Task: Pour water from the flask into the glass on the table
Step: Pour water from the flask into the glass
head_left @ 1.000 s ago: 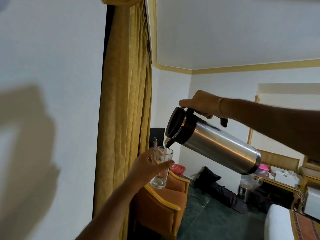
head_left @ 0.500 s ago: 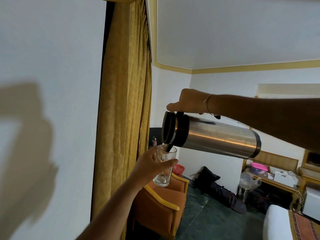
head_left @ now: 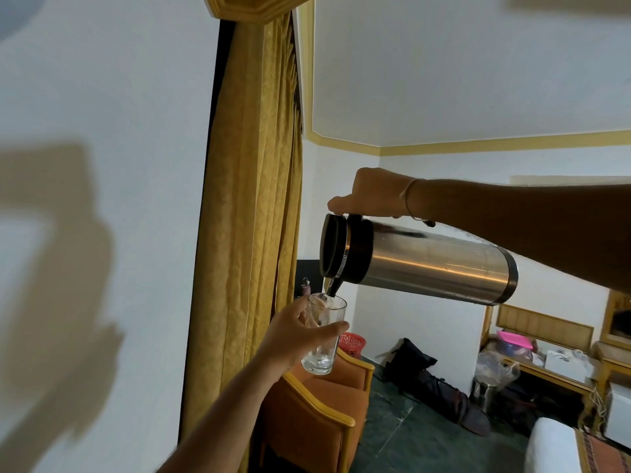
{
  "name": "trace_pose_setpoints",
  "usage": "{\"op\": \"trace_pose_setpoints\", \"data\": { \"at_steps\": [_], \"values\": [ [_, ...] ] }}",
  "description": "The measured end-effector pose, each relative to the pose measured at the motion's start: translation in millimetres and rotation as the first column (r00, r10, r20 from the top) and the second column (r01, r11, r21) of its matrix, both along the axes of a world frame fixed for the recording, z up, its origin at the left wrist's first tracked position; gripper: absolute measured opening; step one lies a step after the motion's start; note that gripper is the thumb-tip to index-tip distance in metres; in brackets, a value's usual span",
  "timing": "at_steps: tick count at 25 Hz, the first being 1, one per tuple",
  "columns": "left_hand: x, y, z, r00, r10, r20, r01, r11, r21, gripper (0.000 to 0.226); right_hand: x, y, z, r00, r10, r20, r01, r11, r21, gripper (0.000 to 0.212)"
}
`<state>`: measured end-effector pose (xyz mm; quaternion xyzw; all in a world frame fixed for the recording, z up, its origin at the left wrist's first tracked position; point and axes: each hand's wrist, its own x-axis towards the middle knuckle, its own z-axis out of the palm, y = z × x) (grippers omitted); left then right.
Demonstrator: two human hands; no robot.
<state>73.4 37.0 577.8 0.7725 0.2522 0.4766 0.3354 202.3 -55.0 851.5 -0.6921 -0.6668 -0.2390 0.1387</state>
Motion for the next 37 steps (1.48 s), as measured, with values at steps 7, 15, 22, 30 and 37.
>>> {"op": "trace_pose_setpoints", "data": {
  "at_steps": [7,15,22,30,37],
  "values": [
    [1.0,1.6,0.0,1.0,-0.018,-0.01,0.018,1.0,-0.016,0.075,0.8,-2.7,3.2,1.0,-0.01,0.01,0.01,1.0,0.0,0.06],
    [4.4,-2.2,-7.9,0.998,-0.065,0.017,0.065,0.998,-0.023,0.063,0.4,-8.7,5.5,0.999,-0.006,0.04,0.005,1.0,0.025,0.057],
    [6.1,-5.9,-13.1,0.998,-0.058,-0.003,0.058,0.998,-0.01,0.077,-2.7,-11.4,3.4,0.999,0.022,0.045,-0.024,0.999,0.031,0.058],
    [3.5,-11.9,-17.3,0.999,-0.045,-0.013,0.045,0.999,0.0,0.072,-4.7,-17.2,3.5,0.998,0.033,0.049,-0.034,0.999,0.021,0.057],
    [3.0,-14.0,-18.3,0.998,-0.057,-0.012,0.057,0.998,0.007,0.071,-3.9,-22.8,3.8,0.998,0.037,0.049,-0.039,0.999,0.039,0.057]
  ]
}}
